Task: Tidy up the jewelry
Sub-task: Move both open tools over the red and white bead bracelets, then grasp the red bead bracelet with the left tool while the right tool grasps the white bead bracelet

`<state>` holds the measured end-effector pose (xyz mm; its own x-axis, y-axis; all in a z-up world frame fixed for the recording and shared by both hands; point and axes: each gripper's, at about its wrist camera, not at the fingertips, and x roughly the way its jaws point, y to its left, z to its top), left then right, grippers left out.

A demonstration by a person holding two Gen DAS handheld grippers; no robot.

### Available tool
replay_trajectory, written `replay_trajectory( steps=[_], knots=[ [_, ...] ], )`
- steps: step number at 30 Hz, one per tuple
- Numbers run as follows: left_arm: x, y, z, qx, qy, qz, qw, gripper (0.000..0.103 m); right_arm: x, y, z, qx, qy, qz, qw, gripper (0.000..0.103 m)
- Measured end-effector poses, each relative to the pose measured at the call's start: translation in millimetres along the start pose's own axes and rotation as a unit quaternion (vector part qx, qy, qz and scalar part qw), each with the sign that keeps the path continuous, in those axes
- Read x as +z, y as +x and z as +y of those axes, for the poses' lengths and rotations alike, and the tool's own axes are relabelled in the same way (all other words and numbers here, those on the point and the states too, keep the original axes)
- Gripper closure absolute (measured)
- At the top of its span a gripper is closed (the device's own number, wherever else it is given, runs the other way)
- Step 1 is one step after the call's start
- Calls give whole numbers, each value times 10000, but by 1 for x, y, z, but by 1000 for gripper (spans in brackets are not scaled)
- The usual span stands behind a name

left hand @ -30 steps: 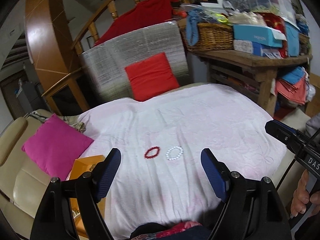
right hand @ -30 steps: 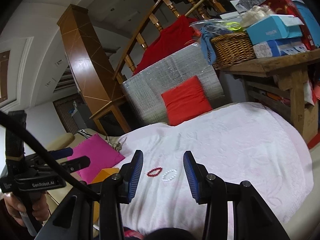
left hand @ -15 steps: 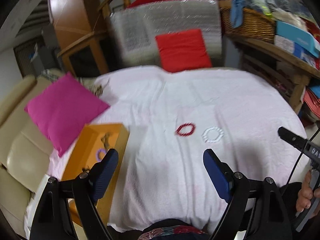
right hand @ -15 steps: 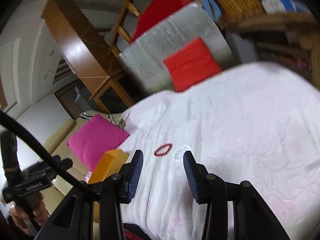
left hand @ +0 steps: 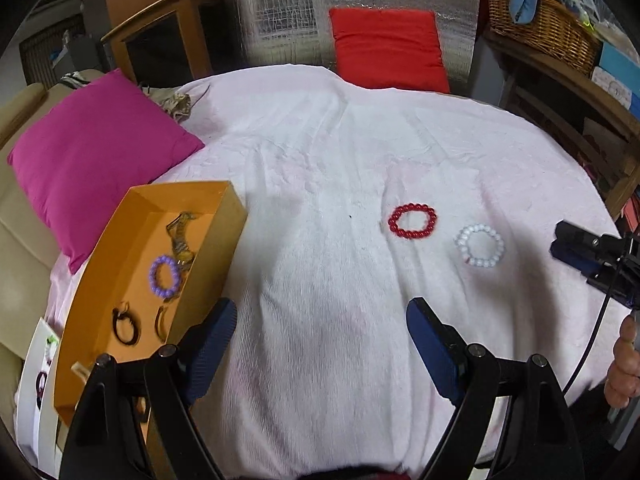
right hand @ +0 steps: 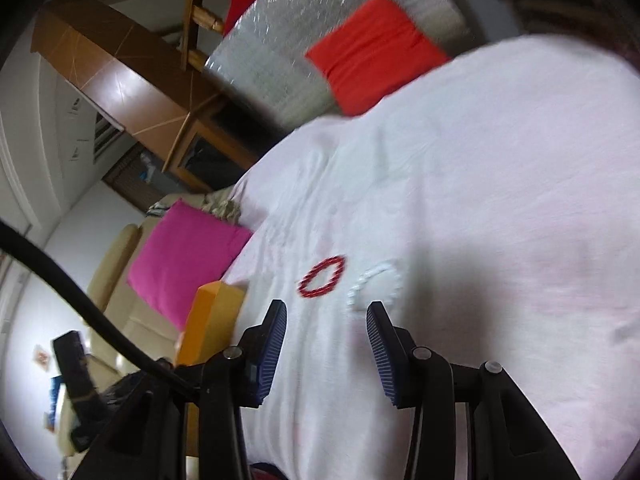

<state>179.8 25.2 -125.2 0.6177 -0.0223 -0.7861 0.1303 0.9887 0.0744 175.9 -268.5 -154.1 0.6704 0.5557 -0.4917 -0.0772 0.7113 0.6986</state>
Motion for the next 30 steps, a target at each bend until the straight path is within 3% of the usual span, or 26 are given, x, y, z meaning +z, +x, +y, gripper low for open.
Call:
replay_trajectory(
  steps=[6,15,24,26,27,28,30],
  knots=[
    [8,26,0,64,4,15,10000,16,-4,50,-13,-152,409,643,9970,59],
    [13,41,-5,160,123,-6,9998,16,-1,84,-34,-835,855,960,9882,59],
    [29,53,-8,228,333,-113,9991,16,22,107,-28,-1492,779,536,9843,61],
    [35,61,-8,159,360,-85,9992,16,27,116,-24,-1679,604,487,9827,69],
    [38,65,-8,135,360,-50,9992,16,28,118,-24,-1816,501,496,9808,82],
    [40,68,-8,92,356,-16,9993,16,30,121,-22,-1953,398,521,9785,87],
    [45,76,-9,-44,339,37,9994,16,33,122,-22,-1989,345,551,9779,92]
  ],
)
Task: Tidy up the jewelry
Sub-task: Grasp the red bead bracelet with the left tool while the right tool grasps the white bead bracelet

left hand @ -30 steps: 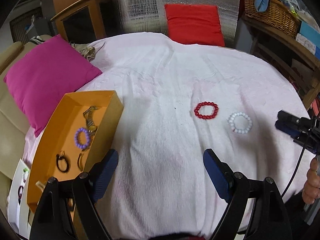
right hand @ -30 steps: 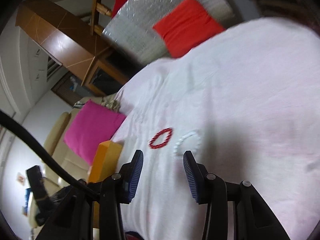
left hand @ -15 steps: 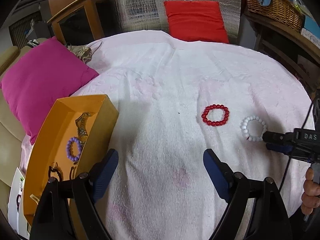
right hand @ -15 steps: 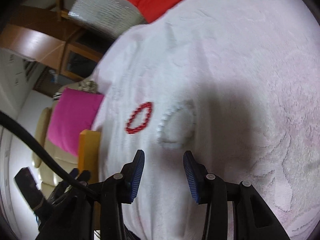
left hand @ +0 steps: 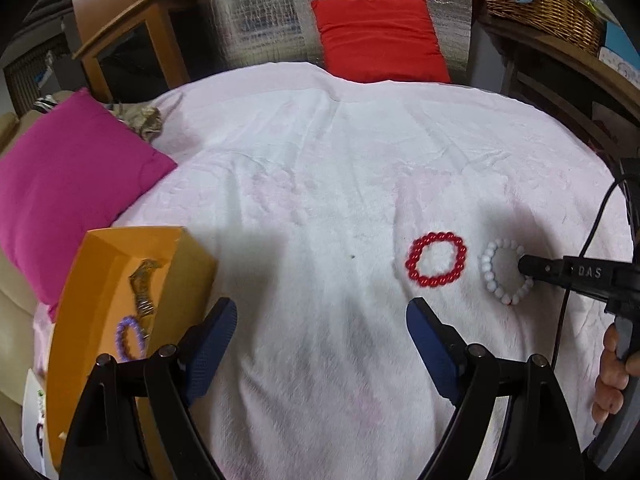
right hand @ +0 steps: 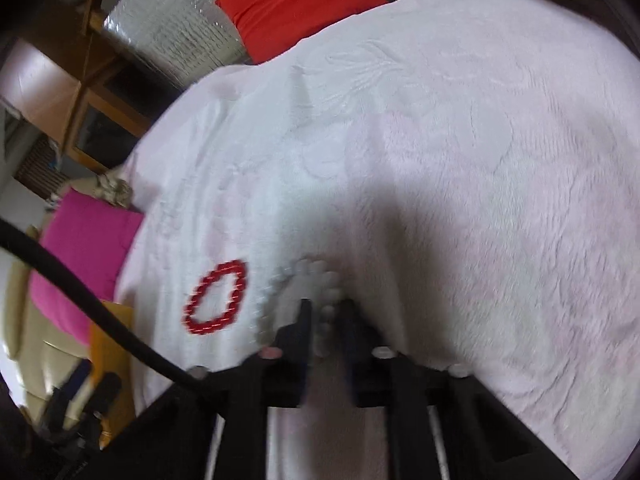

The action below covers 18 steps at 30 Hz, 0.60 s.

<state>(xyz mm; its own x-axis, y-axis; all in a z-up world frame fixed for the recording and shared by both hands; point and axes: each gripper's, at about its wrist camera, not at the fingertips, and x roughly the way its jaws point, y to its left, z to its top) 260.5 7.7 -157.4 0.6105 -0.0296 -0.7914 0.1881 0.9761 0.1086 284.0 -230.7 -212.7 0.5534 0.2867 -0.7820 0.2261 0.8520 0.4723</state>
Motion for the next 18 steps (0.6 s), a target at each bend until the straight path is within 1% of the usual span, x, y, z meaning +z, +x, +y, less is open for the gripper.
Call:
replay_trajectory(
  steps=[2,4,7,10,11,13,15,17,18],
  knots=[
    [6,7,-3,-146,3,37,9999,16,2,-4,-3,38,15,-37,10000,92],
    [12,13,-7,-210,31,58,9998,16,4,-8,-4,12,-20,-135,9999,92],
    [21,23,-18,-359,122,120,9992,16,6,-14,-5,130,-10,-238,9996,92],
    [27,36,-32,-506,255,225,9981,16,7,-19,-6,135,-24,-291,9995,92],
    [29,42,-36,-575,304,281,9975,18,7,-20,-7,132,3,-279,9995,92],
    [30,49,-41,-643,346,376,9966,30,6,-20,-9,157,64,-232,9996,92],
    [31,59,-47,-708,409,517,9953,50,6,-19,-10,201,92,-181,9996,92],
    [31,67,-50,-759,446,638,9941,57,5,-17,-10,246,86,-131,9996,92],
    [30,70,-51,-766,448,681,9937,63,4,-17,-11,271,80,-105,9995,92]
  ],
)
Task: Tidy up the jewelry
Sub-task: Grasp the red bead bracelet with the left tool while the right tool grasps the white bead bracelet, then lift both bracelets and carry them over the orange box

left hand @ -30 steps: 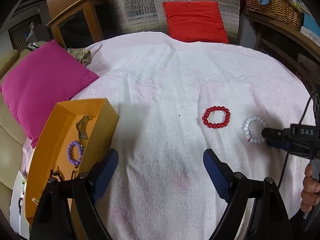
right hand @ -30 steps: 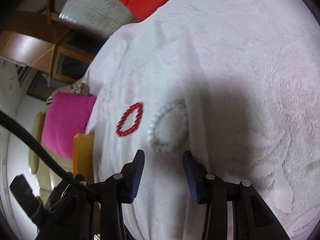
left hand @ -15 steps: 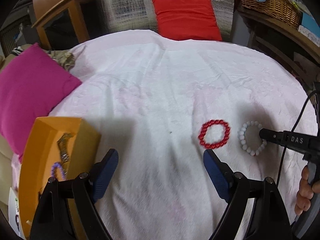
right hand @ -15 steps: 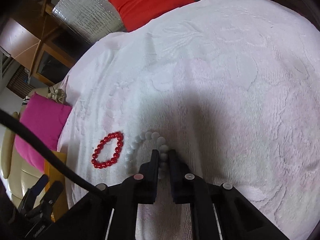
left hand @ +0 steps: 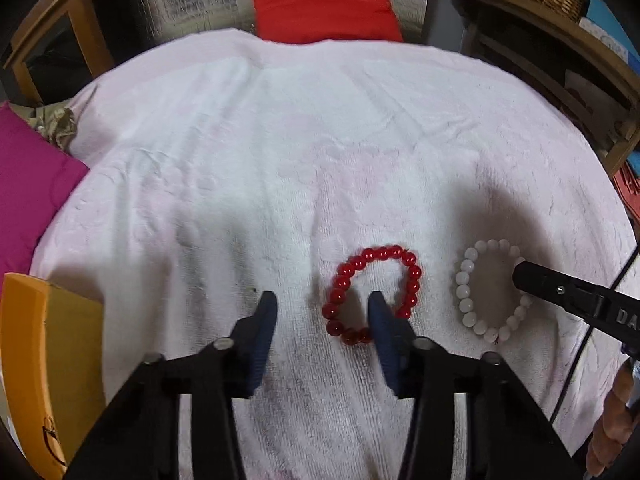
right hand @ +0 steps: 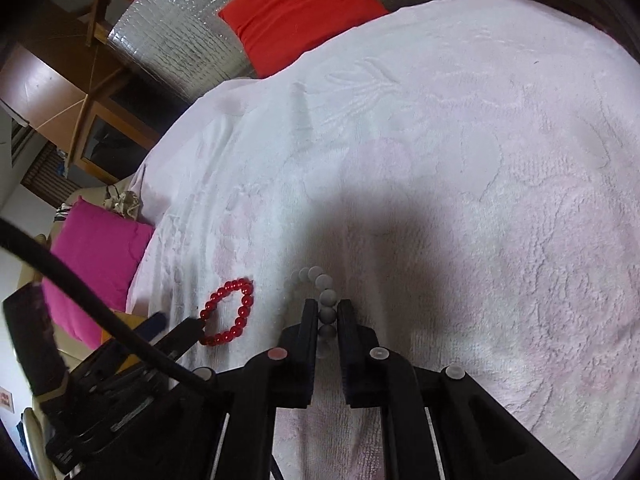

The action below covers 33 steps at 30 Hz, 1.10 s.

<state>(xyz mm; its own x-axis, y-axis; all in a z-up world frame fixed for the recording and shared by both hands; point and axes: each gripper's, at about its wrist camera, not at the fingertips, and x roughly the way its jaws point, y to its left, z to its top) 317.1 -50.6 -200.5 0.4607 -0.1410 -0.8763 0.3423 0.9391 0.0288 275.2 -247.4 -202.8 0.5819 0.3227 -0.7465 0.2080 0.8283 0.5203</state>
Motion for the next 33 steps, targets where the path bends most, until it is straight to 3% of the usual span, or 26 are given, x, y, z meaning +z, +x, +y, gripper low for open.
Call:
replay_trajectory(
  steps=[2,15,20,33],
  knots=[
    [0,5,0,-66,9,65,10000,69,0,1,1,11,-12,43,10000,92],
    [8,23,-5,-416,16,221,9989,69,-1,13,1,-62,60,204,9998,92],
    [7,23,-8,-409,34,152,9990,91,-1,17,6,-118,-125,134,9998,92],
    [-16,-27,1,-265,-126,-315,9991,93,1,10,15,-6,-423,-45,9991,92]
  ],
)
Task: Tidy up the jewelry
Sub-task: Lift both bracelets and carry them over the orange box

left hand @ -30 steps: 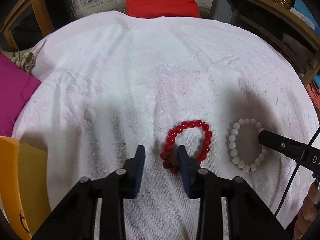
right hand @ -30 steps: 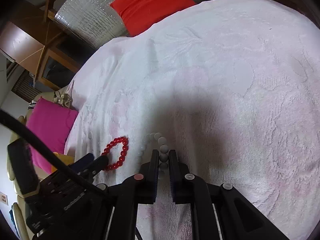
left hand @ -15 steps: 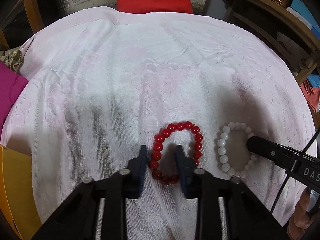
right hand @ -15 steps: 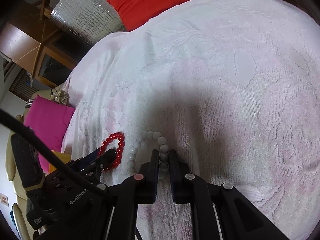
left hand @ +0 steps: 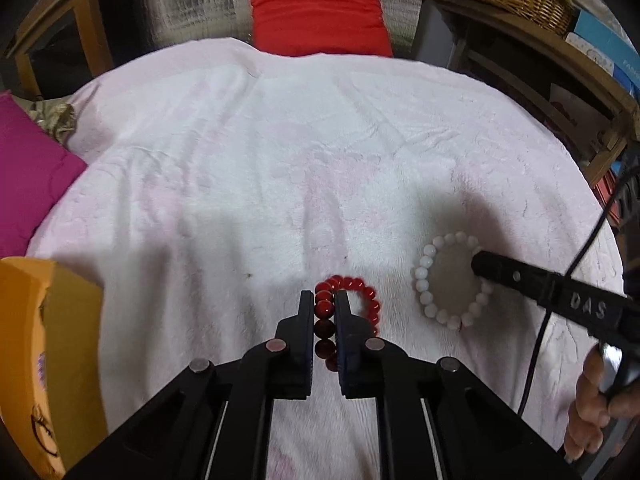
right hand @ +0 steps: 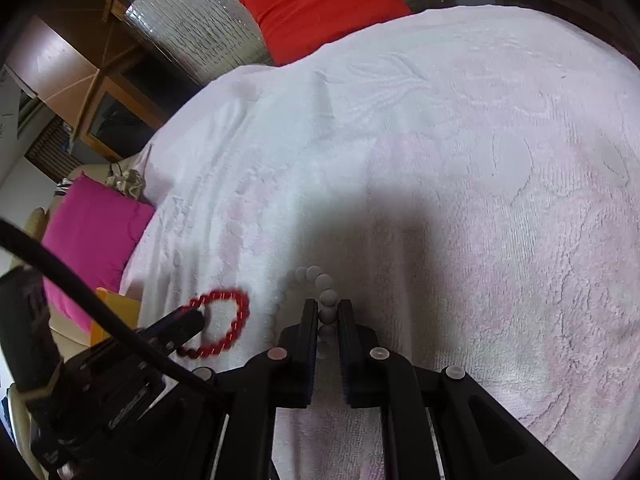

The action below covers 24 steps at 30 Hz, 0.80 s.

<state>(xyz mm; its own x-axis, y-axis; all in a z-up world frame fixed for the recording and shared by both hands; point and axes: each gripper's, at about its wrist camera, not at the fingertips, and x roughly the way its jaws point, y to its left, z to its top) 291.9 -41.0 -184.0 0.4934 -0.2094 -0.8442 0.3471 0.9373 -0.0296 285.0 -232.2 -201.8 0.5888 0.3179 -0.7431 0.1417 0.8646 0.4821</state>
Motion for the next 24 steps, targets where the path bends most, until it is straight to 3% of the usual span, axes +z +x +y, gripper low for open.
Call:
replay_trajectory(
  steps=[9,24],
  knots=[
    [-28,-50,18,119,-299,-371,9988,93,-3,-18,17,566,-247,-351,9975,92],
    [-89,-114,61,254,-836,-634,9942,93,-30,-30,71,1315,-937,-606,9850,92]
  ],
)
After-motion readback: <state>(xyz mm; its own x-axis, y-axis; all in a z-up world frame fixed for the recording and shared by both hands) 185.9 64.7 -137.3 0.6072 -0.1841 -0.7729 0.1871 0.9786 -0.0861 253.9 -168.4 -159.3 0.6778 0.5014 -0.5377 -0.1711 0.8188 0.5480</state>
